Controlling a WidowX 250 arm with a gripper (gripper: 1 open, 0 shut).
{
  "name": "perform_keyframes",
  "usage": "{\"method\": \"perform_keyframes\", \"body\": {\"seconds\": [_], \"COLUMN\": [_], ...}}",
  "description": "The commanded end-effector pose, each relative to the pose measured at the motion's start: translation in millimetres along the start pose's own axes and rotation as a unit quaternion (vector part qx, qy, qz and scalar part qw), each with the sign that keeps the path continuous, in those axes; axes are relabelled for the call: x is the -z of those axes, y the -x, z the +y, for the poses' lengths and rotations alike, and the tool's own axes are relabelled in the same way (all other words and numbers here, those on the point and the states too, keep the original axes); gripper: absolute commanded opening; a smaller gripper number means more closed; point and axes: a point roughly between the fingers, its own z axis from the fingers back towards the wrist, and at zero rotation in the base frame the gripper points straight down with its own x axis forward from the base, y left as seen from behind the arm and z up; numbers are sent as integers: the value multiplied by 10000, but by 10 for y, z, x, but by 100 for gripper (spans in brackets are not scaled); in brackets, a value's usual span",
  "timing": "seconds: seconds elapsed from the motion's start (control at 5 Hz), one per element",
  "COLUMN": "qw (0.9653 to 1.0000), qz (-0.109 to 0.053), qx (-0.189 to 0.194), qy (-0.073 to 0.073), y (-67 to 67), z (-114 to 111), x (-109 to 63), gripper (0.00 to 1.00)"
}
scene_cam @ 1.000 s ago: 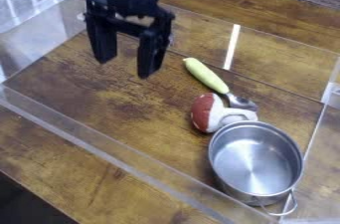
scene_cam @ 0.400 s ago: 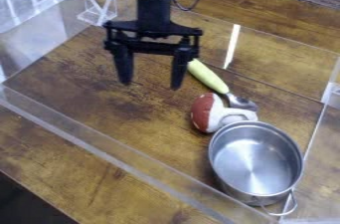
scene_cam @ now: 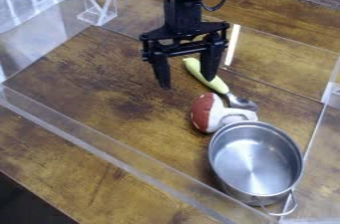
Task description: Move the green spoon to the left
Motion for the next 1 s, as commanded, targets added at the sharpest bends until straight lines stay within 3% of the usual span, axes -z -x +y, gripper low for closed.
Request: {"method": "perform_keyframes", "body": {"seconds": [0.0,0.2,0.8], "qw": [9982,9952,9808], "qz": [-237,-336,-668], "qx": [-403,-760,-1503], "qy": [387,519,1046], "y": [-77,-165,-432], "z": [-224,-332,-543], "x": [-117,-36,115], "gripper": [100,100,100]}}
